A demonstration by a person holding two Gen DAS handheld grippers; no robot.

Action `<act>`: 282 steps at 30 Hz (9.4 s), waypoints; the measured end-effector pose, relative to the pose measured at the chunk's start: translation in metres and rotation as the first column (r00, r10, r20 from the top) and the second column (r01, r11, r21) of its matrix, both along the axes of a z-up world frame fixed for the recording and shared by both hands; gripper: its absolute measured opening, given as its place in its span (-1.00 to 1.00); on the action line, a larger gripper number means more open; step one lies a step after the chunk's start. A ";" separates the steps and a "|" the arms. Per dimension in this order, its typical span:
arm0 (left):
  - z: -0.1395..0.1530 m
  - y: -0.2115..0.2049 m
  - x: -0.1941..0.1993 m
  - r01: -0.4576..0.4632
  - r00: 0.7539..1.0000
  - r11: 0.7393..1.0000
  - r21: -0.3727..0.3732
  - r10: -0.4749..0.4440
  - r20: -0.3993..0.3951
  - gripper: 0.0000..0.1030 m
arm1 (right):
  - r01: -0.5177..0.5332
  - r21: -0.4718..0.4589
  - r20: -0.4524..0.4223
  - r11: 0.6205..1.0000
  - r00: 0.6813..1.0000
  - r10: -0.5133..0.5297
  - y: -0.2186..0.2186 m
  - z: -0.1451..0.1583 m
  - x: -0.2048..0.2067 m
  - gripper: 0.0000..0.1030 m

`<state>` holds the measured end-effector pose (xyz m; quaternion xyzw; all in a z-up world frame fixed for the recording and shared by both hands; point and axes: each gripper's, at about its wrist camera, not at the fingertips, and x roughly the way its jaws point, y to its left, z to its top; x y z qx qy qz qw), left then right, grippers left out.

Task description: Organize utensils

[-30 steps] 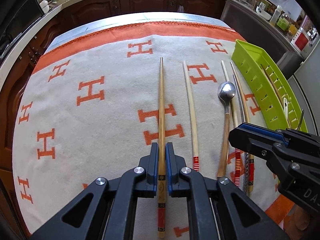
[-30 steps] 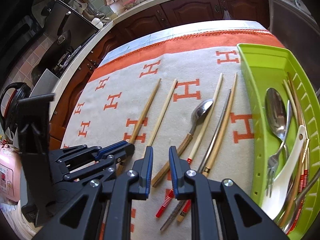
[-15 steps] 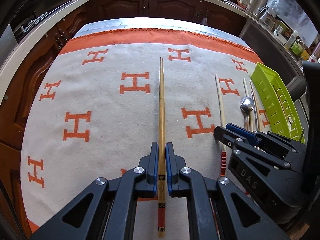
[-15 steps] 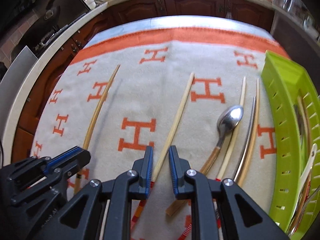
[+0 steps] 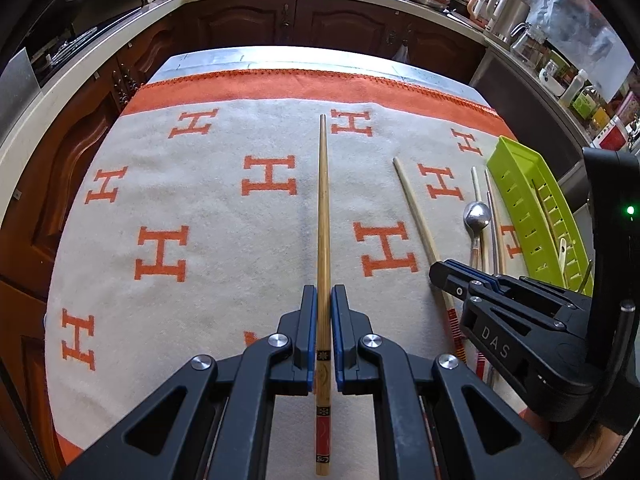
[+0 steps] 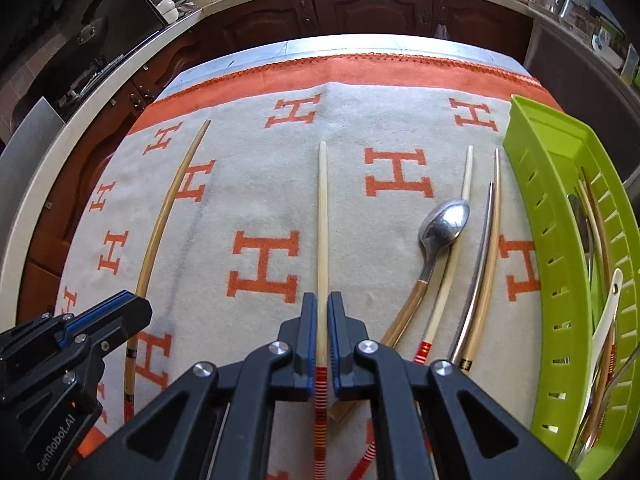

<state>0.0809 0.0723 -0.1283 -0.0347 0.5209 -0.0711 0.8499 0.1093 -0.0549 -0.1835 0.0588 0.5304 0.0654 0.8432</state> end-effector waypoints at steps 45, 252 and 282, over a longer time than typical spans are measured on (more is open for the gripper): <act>0.017 -0.248 0.047 0.281 0.952 0.955 -0.094 -0.290 -0.097 -0.47 | 0.206 0.080 0.088 0.975 0.973 -0.212 -0.231 0.035 -0.022 -0.88; 0.003 -0.261 0.081 0.106 0.975 0.960 -0.258 -0.151 -0.162 -0.52 | 0.201 0.166 0.136 0.965 0.965 -0.224 -0.224 0.033 -0.073 -0.88; 0.038 -0.144 0.012 0.138 0.989 0.988 0.074 -0.141 0.034 -0.07 | 0.086 0.268 0.133 0.960 0.983 -0.126 -0.171 0.051 -0.088 -0.88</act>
